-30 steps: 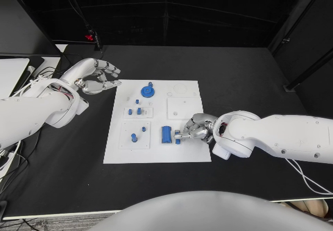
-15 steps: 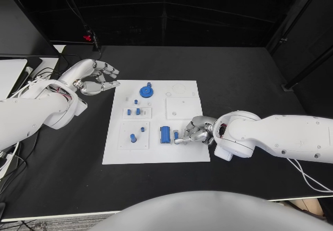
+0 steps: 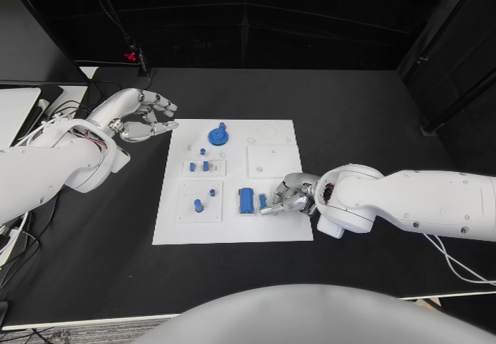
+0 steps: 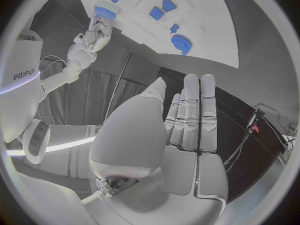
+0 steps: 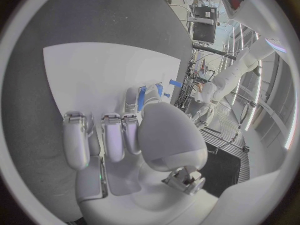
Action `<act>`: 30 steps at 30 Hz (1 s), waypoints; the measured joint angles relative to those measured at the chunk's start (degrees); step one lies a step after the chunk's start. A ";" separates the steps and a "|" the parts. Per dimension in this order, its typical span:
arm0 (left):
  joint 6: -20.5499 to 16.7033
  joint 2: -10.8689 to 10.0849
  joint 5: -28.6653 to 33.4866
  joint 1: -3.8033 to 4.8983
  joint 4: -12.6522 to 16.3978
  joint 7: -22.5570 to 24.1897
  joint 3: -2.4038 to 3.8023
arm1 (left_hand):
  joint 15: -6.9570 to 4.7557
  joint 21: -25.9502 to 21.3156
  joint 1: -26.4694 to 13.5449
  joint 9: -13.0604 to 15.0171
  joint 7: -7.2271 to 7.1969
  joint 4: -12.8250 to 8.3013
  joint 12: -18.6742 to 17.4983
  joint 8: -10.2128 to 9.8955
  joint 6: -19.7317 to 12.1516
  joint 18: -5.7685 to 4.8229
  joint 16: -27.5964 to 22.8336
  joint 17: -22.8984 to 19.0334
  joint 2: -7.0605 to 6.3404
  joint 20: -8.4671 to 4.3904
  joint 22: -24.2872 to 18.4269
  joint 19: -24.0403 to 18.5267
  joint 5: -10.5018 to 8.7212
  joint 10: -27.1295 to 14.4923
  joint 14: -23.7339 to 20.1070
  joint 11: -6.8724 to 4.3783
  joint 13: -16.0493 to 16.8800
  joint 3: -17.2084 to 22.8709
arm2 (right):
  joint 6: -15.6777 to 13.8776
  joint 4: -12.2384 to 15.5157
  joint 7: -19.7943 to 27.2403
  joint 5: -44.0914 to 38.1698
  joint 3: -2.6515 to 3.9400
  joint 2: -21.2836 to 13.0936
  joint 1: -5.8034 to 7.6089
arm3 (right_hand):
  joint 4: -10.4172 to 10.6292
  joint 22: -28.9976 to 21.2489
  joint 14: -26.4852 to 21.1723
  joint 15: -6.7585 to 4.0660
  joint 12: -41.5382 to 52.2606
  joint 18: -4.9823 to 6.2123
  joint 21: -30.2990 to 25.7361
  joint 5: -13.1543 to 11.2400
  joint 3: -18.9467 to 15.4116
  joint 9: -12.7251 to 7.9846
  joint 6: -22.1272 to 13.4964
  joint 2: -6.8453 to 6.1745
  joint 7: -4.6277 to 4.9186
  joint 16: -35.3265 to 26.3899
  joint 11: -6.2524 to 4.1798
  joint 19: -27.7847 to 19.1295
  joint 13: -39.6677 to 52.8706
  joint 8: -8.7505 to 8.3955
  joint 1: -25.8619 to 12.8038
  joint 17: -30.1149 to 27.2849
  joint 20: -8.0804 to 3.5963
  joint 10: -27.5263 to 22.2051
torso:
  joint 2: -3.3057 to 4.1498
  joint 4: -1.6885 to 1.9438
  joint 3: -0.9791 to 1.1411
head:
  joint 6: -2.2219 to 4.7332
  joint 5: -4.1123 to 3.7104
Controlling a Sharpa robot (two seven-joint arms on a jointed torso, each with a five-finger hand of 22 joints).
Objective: Assemble the parts on the task board
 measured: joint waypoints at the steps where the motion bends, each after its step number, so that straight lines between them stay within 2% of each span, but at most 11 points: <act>1: 0.00 0.01 0.00 0.00 0.00 0.00 0.00 | 0.00 0.00 0.00 0.00 0.00 0.00 0.00 0.00 0.00 0.00 0.00 0.00 0.00 0.00 0.00 0.00 0.00 0.00 0.00 0.00 0.00 0.00 | -0.03 -0.09 -0.04 -0.03 0.00 0.08 0.00 | 0.00 0.00 0.09 -0.08 0.01 0.00 0.00 0.09 0.00 0.09 -0.17 0.18 -0.17 0.00 0.00 0.00 0.00 0.00 0.18 0.00 0.00 0.00 | 0.00 0.00 -0.01 | 0.00 -0.02; 8: 0.04 0.06 0.00 -0.01 -0.05 -0.01 0.00 | 0.00 -0.01 0.00 0.00 0.00 0.00 0.00 0.00 0.00 0.00 0.00 0.00 0.00 0.00 0.00 0.00 0.00 0.00 0.00 0.00 -0.05 0.00 | -0.38 -0.80 -0.20 -0.23 0.01 0.46 0.00 | -0.16 0.00 -0.12 -0.29 0.54 -0.01 0.00 2.39 0.16 0.62 -0.36 1.22 -0.36 0.00 -0.11 0.20 0.04 0.00 1.81 0.00 -0.20 0.11 | -0.03 0.00 -0.01 | 0.00 -0.18; 14: 0.08 0.08 0.00 -0.01 -0.07 -0.02 0.00 | 0.00 -0.22 0.00 0.00 0.00 0.00 0.00 0.00 0.00 0.00 0.00 0.00 0.00 0.00 0.00 0.00 0.00 0.00 0.00 0.00 -0.05 0.00 | -0.65 -1.02 -0.29 -0.36 0.01 0.57 0.00 | -0.16 0.00 -0.12 -0.28 0.41 -0.01 0.00 2.88 0.16 0.68 -0.36 1.64 -0.36 0.00 -0.31 0.20 0.07 0.00 2.26 0.00 -0.20 -0.09 | -0.04 0.00 -0.01 | 0.00 -0.18; 20: 0.12 0.09 0.00 -0.02 -0.07 -0.03 0.00 | 0.00 -0.22 0.00 0.00 0.00 0.00 0.00 0.00 0.00 0.00 0.00 0.00 0.00 0.00 -0.01 0.00 0.00 0.00 0.00 0.00 -0.05 0.00 | -0.78 -1.11 -0.31 -0.42 0.01 0.73 0.00 | -0.16 0.00 -0.12 -0.27 0.32 0.00 0.00 5.38 0.16 0.99 -0.36 1.27 -0.35 0.00 -0.32 -0.02 0.31 0.00 4.15 0.00 -0.42 -0.10 | -0.04 0.00 -0.01 | 0.00 -0.25; 24: 0.13 0.12 0.00 -0.03 -0.07 -0.03 0.00 | 0.00 -0.22 0.00 0.00 0.00 0.00 0.00 0.00 0.00 0.00 0.00 0.00 0.00 0.00 -0.01 0.00 0.00 0.00 0.00 0.00 -0.04 0.00 | -1.30 -1.10 0.17 -0.44 0.00 0.67 0.00 | -0.25 0.00 0.00 -0.39 0.32 0.00 0.00 5.97 0.07 1.10 -0.36 1.05 -0.35 0.00 -0.31 -0.03 0.33 0.00 4.66 0.00 -0.42 -0.10 | -0.04 0.00 0.01 | 0.00 -0.26; 28: 0.06 0.06 0.00 -0.10 0.02 0.12 0.00 | 0.00 -0.37 0.00 0.00 0.00 0.00 0.00 0.00 0.00 0.00 0.00 0.00 0.00 0.00 -0.01 0.00 -0.01 0.00 0.00 0.00 -0.04 0.00 | -4.03 -0.81 3.58 -0.43 -0.01 -0.34 -0.01 | 0.25 0.00 0.09 -0.48 0.32 0.00 0.00 7.50 -1.24 1.14 -0.36 0.72 -0.35 0.00 -0.31 -0.03 0.34 -0.66 4.95 0.00 -0.42 -0.10 | -0.04 0.00 0.05 | 0.00 -0.05; 30: -0.13 -0.06 0.07 -0.23 0.17 0.42 0.00 | 0.00 -0.80 -0.04 0.00 0.00 0.00 0.00 0.00 0.00 0.00 0.00 -0.07 0.03 0.00 -0.06 0.00 -0.01 0.00 0.00 0.00 -0.04 0.00 | -7.19 -0.63 7.43 0.00 -0.01 -1.19 -0.02 | 0.32 0.00 0.10 -0.48 0.31 0.00 0.00 8.40 -2.08 1.07 -0.36 0.13 -0.35 0.00 -0.31 -0.03 0.32 -0.96 4.36 -0.01 -0.42 -0.10 | -0.04 -0.01 0.07 | 0.00 0.13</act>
